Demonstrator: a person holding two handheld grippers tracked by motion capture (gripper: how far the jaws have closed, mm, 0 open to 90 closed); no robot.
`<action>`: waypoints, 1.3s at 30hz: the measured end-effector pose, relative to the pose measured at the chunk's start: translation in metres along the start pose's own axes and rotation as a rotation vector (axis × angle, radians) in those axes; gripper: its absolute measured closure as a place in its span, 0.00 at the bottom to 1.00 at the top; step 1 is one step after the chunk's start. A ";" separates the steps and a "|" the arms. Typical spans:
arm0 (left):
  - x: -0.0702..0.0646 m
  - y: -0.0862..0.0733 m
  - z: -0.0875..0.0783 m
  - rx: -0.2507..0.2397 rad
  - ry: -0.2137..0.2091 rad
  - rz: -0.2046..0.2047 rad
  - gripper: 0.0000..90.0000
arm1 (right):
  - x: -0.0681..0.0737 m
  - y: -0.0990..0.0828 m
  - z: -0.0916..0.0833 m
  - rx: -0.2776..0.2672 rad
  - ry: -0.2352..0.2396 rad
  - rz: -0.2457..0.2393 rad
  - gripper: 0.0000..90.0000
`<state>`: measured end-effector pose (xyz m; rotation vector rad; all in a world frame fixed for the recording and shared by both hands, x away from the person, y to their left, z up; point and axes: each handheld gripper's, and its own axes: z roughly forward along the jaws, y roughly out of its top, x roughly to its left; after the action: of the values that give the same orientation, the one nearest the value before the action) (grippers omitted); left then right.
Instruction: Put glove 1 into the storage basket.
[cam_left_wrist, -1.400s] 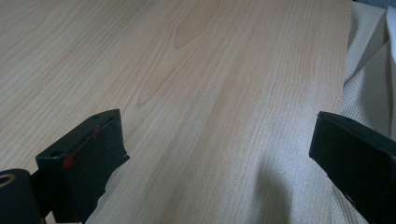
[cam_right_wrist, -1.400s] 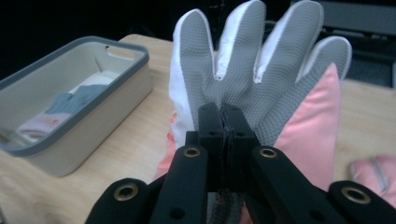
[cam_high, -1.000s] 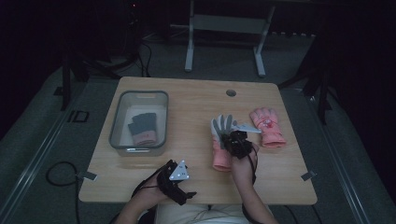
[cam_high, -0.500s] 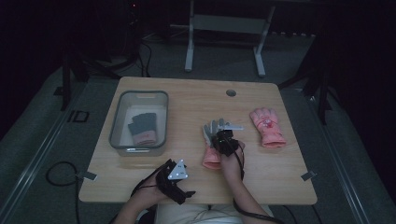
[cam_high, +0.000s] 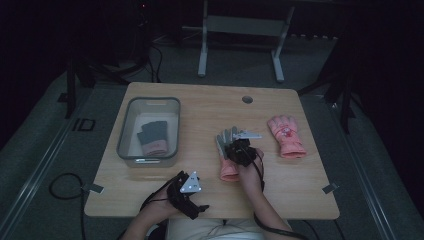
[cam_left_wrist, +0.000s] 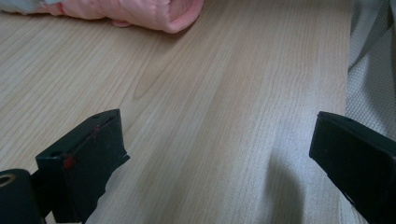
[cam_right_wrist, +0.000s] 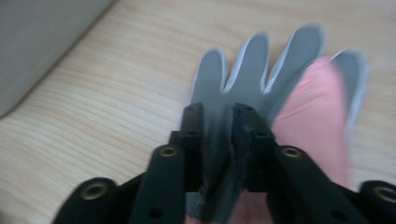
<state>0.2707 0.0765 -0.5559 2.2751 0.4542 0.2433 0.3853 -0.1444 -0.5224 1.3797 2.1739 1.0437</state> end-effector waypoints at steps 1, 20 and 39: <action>0.000 0.000 0.000 -0.001 0.004 0.003 0.03 | -0.006 0.006 -0.017 -0.050 0.024 -0.010 0.74; 0.001 0.001 -0.001 0.007 -0.007 0.000 0.03 | -0.168 0.016 -0.082 -0.095 -0.150 -0.079 0.73; 0.001 0.001 0.000 0.014 -0.001 -0.002 0.03 | -0.224 0.002 -0.026 0.078 -0.231 -0.037 0.61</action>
<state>0.2719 0.0763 -0.5549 2.2885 0.4595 0.2383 0.4723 -0.3521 -0.5221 1.4123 2.0801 0.7523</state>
